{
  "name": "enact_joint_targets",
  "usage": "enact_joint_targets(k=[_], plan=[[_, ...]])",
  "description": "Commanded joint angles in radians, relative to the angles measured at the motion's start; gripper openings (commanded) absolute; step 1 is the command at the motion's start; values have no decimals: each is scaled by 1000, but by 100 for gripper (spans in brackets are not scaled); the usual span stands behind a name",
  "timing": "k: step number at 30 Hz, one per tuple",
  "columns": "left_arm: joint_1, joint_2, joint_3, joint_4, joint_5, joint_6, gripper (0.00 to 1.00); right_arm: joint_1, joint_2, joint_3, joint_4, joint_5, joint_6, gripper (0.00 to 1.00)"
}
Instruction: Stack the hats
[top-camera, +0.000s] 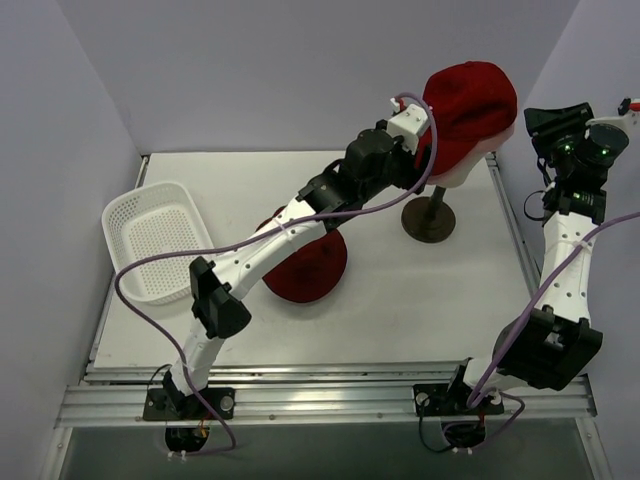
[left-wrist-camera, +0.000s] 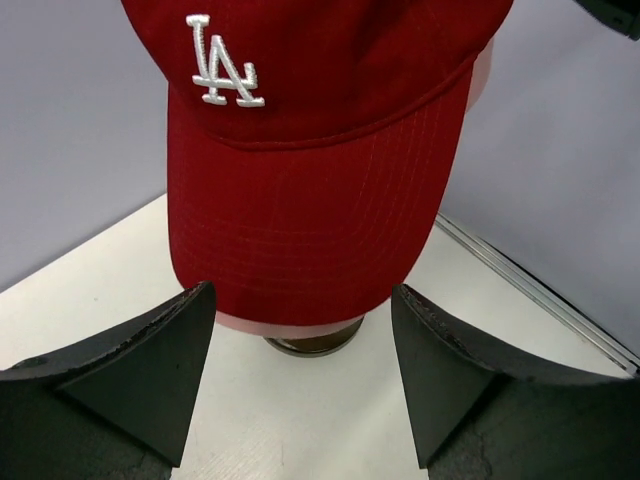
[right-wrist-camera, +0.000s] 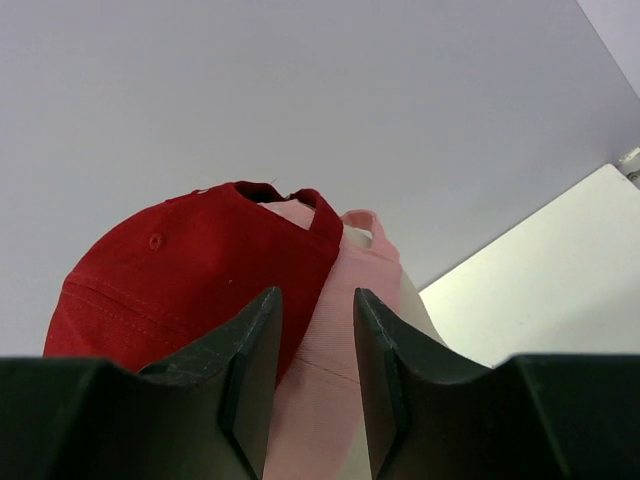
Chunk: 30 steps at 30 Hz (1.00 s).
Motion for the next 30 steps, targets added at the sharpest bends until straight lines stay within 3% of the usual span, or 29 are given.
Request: enact_joint_targets(k=[1,6,9,15,22,30], plan=[[4,56,113,-24,1,40,79,2,-3,22,93,-35,-21,31],[16,142,216,-49,-11,42,80,9,-87,-118,131,28,-13,31],[31,158,222,-46,-2,31,80,22,-143,-194,121,86,-46,31],[40,166,210,-35,4,33,80,32,-222,-395,131,64,-24,30],[34,98,97,32,45,43,80,35,-276,-652,271,51,22,27],[10,-74,-104,115,85,71,83,38,-107,-753,530,-22,77,22]])
